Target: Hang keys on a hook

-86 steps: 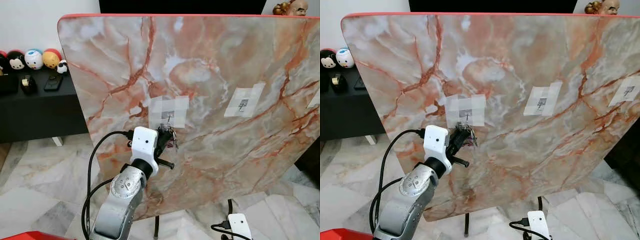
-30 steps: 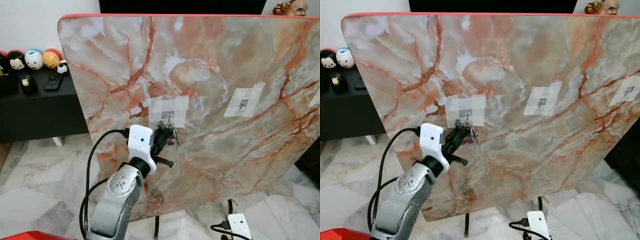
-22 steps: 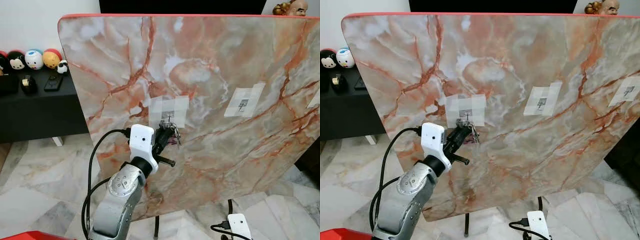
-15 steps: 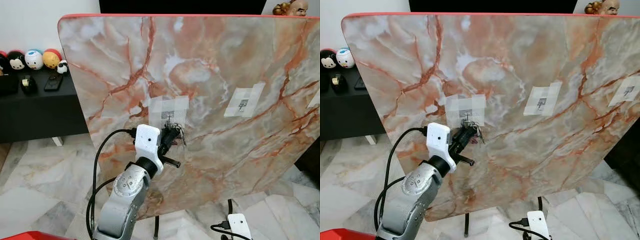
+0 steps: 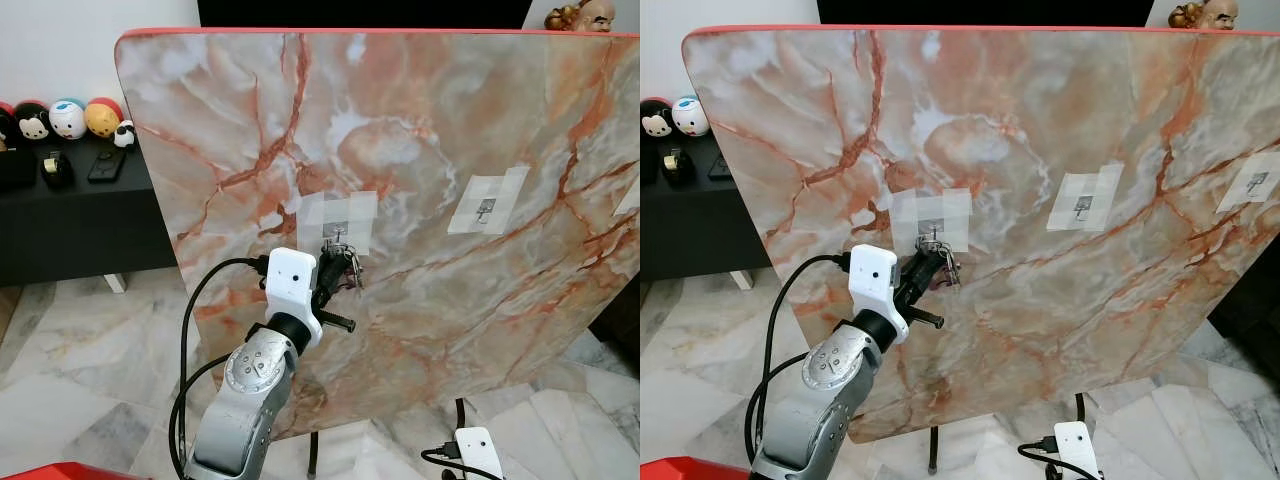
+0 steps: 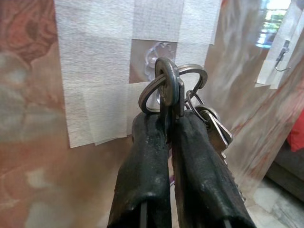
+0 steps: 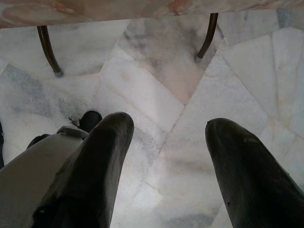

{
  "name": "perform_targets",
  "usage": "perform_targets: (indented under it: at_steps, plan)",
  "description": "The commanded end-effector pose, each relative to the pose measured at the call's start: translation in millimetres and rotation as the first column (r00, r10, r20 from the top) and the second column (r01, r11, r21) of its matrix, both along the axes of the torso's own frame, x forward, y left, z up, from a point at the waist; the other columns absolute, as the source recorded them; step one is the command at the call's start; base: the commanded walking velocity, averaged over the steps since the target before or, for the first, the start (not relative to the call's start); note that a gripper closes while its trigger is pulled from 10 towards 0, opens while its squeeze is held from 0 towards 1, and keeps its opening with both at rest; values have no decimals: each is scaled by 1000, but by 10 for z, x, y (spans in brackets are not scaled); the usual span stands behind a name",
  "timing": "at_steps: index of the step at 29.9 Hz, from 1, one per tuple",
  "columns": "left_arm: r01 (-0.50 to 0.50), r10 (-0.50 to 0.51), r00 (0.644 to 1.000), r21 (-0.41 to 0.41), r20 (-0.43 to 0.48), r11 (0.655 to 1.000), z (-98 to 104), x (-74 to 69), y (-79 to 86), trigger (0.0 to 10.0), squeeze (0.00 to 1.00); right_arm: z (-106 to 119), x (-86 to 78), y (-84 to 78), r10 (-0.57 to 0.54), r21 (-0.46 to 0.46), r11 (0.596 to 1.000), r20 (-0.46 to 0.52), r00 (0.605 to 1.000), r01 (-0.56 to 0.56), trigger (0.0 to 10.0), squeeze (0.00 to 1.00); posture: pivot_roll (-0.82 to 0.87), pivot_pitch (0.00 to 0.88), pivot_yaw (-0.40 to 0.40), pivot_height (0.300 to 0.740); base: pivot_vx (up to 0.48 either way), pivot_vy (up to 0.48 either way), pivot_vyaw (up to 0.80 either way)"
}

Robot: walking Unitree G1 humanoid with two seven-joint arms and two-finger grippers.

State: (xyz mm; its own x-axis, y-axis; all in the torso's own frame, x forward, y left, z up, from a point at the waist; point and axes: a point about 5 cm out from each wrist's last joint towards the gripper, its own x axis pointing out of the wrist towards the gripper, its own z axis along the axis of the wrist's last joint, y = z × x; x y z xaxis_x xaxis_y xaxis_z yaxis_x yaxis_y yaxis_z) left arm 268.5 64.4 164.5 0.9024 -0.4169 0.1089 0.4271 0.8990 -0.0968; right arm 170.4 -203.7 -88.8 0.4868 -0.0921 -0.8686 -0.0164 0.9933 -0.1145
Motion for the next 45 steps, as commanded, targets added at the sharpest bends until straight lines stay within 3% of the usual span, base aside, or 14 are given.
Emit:
perform_targets:
  at_steps: [1, 16, 30, 45]
  plan:
    - [-3, 3, 1000, -2, 8, 1000, 44, 24, -25, 10000, 0, 14, 17, -41, 1, -10, 1000, 1, 1000, -1, 10000, 0, 82, 0, -111, 740, 0, 0, 0]
    - [-42, 42, 999, -7, -22, 999, 34, 68, -11, 10000, 0, 13, 14, -41, 0, -10, 1000, 1, 1000, 0, 10000, 0, 82, 0, -110, 740, 0, 0, 0]
    - [-84, 77, 994, -85, -82, 993, 37, 87, 57, 10000, 0, 12, 12, -41, 0, -9, 1000, 0, 1000, 0, 10000, 0, 81, 0, -109, 740, 0, 0, 0]
    - [-85, 84, 991, -6, -108, 996, 55, 94, 65, 10000, 0, 12, 13, -36, -1, -6, 1000, 3, 1000, 1, 10000, 0, 82, 0, -107, 740, 0, 0, 0]
